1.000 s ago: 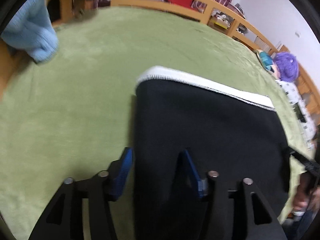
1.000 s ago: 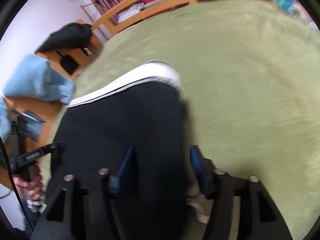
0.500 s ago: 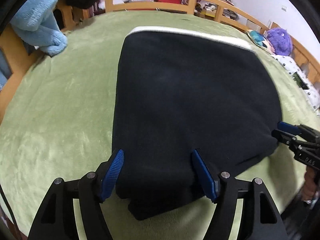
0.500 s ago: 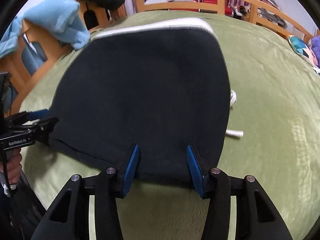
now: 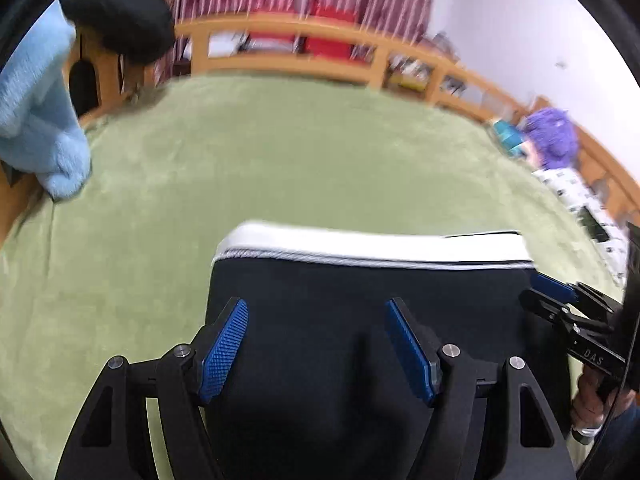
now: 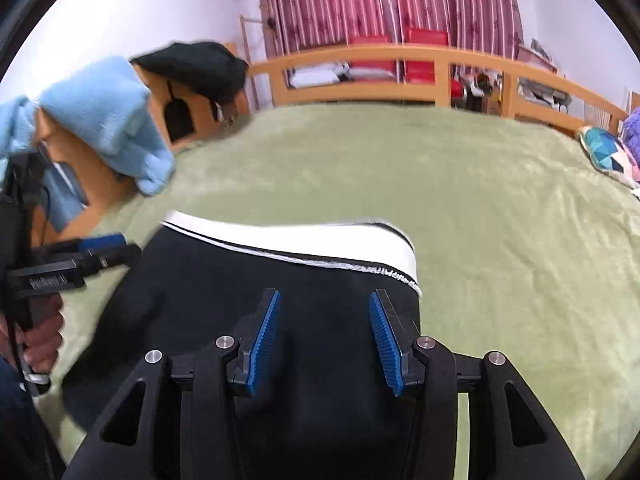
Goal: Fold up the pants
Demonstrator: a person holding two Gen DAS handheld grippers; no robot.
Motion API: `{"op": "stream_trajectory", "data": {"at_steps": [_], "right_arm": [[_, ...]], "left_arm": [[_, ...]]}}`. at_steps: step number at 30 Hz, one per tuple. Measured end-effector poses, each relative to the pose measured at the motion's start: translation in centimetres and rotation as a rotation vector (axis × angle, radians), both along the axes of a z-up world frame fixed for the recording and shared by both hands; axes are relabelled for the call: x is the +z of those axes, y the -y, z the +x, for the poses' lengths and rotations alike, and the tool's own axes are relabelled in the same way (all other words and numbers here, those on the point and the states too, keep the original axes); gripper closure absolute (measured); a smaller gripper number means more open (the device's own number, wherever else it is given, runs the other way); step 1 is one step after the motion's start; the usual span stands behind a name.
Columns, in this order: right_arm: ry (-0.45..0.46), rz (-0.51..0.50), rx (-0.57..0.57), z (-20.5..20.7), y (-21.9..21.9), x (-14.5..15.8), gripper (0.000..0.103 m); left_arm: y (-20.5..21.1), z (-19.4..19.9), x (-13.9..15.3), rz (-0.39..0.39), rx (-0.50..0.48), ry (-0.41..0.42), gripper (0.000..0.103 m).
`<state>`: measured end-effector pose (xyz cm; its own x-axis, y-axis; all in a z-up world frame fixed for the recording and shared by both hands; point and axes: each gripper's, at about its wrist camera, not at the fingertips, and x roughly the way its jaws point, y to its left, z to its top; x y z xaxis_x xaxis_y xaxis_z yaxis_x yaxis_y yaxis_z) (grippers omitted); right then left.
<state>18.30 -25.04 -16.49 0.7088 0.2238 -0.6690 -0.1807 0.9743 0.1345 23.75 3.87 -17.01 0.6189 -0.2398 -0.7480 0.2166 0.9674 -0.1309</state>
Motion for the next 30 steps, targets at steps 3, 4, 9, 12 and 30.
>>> {"op": "stream_trajectory", "data": {"at_steps": [3, 4, 9, 12, 30], "right_arm": [[-0.054, -0.016, -0.055, 1.7, 0.5, -2.4, 0.064], [-0.058, 0.011, -0.065, 1.5, 1.0, -2.3, 0.064], [-0.052, 0.002, -0.141, -2.1, 2.5, 0.4, 0.064], [-0.054, 0.041, -0.132, -6.0, 2.8, 0.6, 0.064], [-0.068, 0.045, -0.202, -21.1, 1.1, 4.2, 0.059]], "left_arm": [[-0.7, 1.8, -2.3, 0.013, 0.055, -0.076, 0.031], [-1.1, 1.5, -1.9, 0.012, 0.079, -0.072, 0.031], [-2.4, -3.4, 0.1, 0.038, 0.093, -0.056, 0.033], [-2.3, -8.1, -0.8, 0.048, 0.086, -0.079, 0.032], [0.9, -22.2, 7.2, 0.002, 0.077, 0.007, 0.029]]}}
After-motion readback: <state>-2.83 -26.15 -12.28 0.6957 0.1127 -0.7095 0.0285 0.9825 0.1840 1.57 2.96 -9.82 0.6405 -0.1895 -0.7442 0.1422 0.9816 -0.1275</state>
